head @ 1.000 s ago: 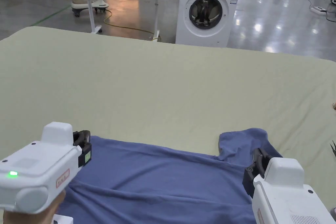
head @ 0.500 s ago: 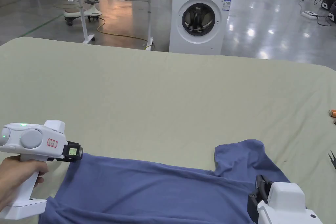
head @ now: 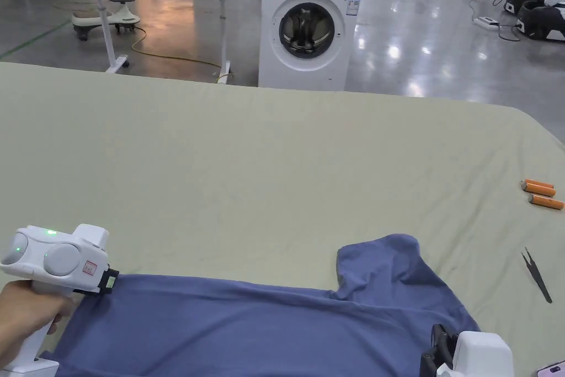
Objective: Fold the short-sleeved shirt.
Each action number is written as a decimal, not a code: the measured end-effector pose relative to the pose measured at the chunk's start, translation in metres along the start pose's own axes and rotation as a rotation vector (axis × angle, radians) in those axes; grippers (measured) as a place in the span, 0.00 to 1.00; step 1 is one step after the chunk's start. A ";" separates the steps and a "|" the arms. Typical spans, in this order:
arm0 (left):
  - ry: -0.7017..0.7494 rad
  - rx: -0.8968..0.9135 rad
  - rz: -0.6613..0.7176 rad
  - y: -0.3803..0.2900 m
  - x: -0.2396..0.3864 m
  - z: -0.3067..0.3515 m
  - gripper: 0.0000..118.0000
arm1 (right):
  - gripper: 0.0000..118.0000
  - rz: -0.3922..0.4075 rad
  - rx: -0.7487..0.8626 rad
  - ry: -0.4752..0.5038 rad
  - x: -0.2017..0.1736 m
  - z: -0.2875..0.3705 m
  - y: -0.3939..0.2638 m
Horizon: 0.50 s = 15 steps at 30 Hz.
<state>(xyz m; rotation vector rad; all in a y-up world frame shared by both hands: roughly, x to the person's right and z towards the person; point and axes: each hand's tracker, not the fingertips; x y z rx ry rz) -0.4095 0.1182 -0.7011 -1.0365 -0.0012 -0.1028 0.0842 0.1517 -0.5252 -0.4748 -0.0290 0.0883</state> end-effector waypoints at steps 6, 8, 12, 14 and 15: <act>-0.029 0.058 0.028 -0.007 -0.009 0.018 0.00 | 0.42 -0.032 -0.147 0.033 0.046 -0.050 0.038; -0.036 0.092 0.035 -0.011 -0.013 0.029 0.00 | 0.52 -0.029 -0.244 0.062 0.062 -0.083 0.056; -0.063 0.163 0.059 -0.021 -0.018 0.049 0.00 | 0.52 0.040 -0.354 0.080 0.075 -0.143 0.076; -0.062 0.191 0.062 -0.026 -0.017 0.059 0.00 | 0.52 0.055 -0.416 0.105 0.076 -0.173 0.079; -0.065 0.200 0.059 -0.029 -0.017 0.063 0.00 | 0.52 0.061 -0.446 0.117 0.075 -0.184 0.079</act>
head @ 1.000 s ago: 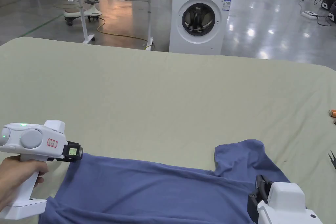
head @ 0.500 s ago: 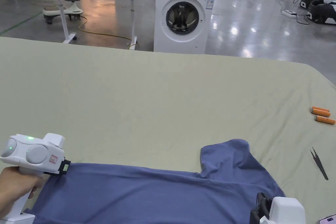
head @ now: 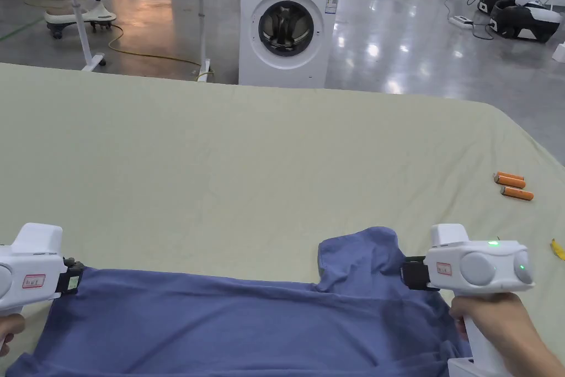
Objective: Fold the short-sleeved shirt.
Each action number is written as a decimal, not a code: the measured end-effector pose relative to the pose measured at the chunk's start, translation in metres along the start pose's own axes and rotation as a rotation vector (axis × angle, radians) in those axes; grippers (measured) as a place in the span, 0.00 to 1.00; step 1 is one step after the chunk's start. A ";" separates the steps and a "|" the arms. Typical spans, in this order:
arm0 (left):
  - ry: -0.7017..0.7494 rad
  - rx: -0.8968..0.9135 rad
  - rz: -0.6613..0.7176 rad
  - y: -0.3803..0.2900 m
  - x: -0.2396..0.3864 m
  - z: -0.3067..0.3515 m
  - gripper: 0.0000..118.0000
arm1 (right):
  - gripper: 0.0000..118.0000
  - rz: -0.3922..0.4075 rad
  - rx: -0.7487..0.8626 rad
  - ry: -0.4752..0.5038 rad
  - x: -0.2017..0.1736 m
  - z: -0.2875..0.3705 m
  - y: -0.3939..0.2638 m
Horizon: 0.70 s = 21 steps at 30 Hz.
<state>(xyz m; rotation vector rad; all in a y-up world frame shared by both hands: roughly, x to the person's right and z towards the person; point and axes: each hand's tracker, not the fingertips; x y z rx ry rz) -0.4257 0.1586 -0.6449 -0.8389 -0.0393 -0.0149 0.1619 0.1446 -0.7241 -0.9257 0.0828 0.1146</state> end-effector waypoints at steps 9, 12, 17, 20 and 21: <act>0.001 0.026 0.010 -0.013 0.001 0.012 0.00 | 0.43 -0.030 -0.156 0.001 0.010 -0.052 0.010; 0.002 0.029 0.010 -0.015 -0.001 0.011 0.00 | 0.06 -0.033 -0.120 -0.012 0.011 -0.044 0.007; 0.001 0.038 0.027 -0.014 -0.004 0.007 0.00 | 0.02 -0.064 -0.074 0.009 0.012 -0.032 0.000; -0.001 0.063 0.029 -0.009 -0.008 0.014 0.00 | 0.02 -0.044 0.001 0.001 0.009 -0.007 0.002; -0.004 0.070 0.033 -0.008 -0.009 0.018 0.00 | 0.02 -0.040 0.017 -0.001 0.008 0.002 0.002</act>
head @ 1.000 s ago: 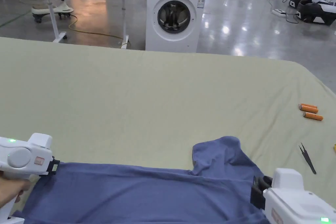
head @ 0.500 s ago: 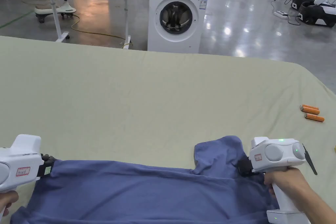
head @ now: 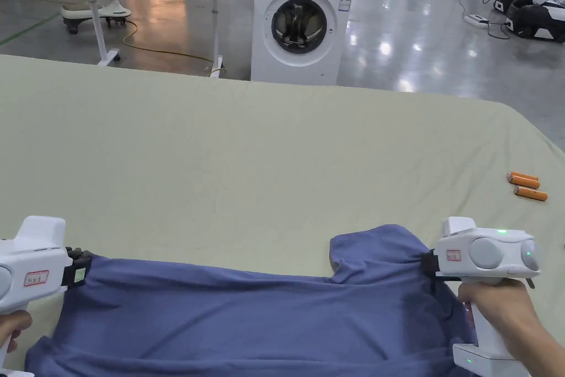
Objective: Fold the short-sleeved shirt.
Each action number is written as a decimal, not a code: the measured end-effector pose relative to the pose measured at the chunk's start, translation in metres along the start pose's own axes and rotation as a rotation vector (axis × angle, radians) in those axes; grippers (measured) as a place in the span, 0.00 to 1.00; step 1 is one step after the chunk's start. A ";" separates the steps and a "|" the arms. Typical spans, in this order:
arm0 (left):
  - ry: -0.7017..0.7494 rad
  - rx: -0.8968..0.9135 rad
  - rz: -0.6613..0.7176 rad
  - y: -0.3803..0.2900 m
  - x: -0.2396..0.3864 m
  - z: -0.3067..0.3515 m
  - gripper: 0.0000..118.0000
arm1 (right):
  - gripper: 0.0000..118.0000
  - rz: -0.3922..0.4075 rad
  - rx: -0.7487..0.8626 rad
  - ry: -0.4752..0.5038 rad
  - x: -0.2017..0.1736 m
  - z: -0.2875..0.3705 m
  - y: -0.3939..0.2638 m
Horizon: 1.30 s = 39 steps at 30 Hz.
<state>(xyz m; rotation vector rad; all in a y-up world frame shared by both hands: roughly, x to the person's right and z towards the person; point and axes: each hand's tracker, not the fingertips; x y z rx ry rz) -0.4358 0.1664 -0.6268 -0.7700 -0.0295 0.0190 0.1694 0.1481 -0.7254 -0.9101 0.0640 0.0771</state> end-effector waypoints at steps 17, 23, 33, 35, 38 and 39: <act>-0.128 0.118 0.066 -0.071 -0.027 0.123 0.00 | 0.02 0.026 0.149 0.022 0.000 0.191 -0.104; -0.141 0.026 0.088 -0.133 -0.026 0.138 0.00 | 0.02 0.022 0.033 0.030 -0.001 0.199 -0.168; -0.080 -0.145 -0.002 -0.178 -0.013 0.117 0.00 | 0.02 0.027 -0.135 -0.008 -0.004 0.157 -0.232; -0.066 -0.144 -0.011 -0.179 -0.010 0.110 0.00 | 0.02 0.030 -0.140 -0.015 -0.006 0.149 -0.234; -0.048 -0.151 -0.016 -0.180 -0.007 0.102 0.00 | 0.02 0.032 -0.143 -0.026 -0.008 0.142 -0.235; -0.044 -0.151 -0.013 -0.180 -0.007 0.101 0.00 | 0.02 0.036 -0.143 -0.030 -0.009 0.140 -0.235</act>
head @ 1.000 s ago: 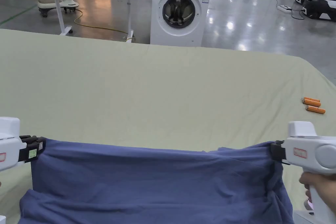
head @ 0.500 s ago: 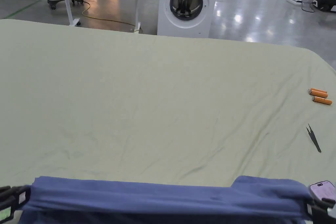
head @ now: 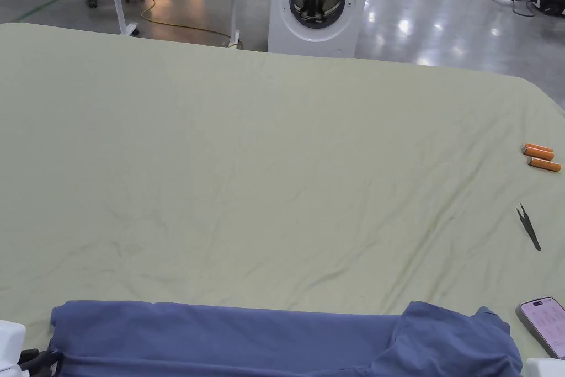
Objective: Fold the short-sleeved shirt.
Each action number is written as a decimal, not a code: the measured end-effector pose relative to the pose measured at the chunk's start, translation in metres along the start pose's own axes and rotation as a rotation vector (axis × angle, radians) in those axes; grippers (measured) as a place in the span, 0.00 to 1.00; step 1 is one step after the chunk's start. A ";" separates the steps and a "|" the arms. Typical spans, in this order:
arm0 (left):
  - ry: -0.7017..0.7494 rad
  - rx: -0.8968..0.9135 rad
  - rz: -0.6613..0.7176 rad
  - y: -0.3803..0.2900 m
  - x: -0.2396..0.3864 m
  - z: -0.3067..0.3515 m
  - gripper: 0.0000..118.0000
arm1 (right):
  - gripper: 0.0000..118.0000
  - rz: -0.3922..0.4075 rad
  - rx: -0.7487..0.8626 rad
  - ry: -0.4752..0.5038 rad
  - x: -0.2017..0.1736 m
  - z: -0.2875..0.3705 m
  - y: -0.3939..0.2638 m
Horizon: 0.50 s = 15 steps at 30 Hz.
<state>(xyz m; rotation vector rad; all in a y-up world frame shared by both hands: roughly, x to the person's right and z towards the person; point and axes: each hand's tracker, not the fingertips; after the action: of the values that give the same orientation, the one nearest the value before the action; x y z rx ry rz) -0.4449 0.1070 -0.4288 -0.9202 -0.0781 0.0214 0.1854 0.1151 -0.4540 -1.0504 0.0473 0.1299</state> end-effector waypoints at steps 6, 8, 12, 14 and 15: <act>0.005 0.034 0.037 0.008 0.006 0.016 0.12 | 0.41 0.039 0.027 -0.109 -0.004 0.021 0.011; 0.008 0.099 0.053 0.019 0.012 0.024 0.30 | 0.73 0.026 0.097 -0.128 -0.004 0.038 0.020; 0.004 0.232 0.015 0.048 0.032 0.036 0.42 | 0.73 -0.017 0.243 -0.131 -0.012 0.065 0.045; 0.004 0.308 0.001 0.066 0.045 0.039 0.42 | 0.73 -0.033 0.371 -0.134 -0.023 0.072 0.058; 0.010 0.348 -0.004 0.072 0.051 0.040 0.42 | 0.73 -0.041 0.419 -0.132 -0.030 0.075 0.064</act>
<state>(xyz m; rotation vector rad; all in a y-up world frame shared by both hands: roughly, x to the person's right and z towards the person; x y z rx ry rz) -0.3956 0.1847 -0.4593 -0.5723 -0.0641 0.0257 0.1453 0.2092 -0.4688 -0.6220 -0.0645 0.1441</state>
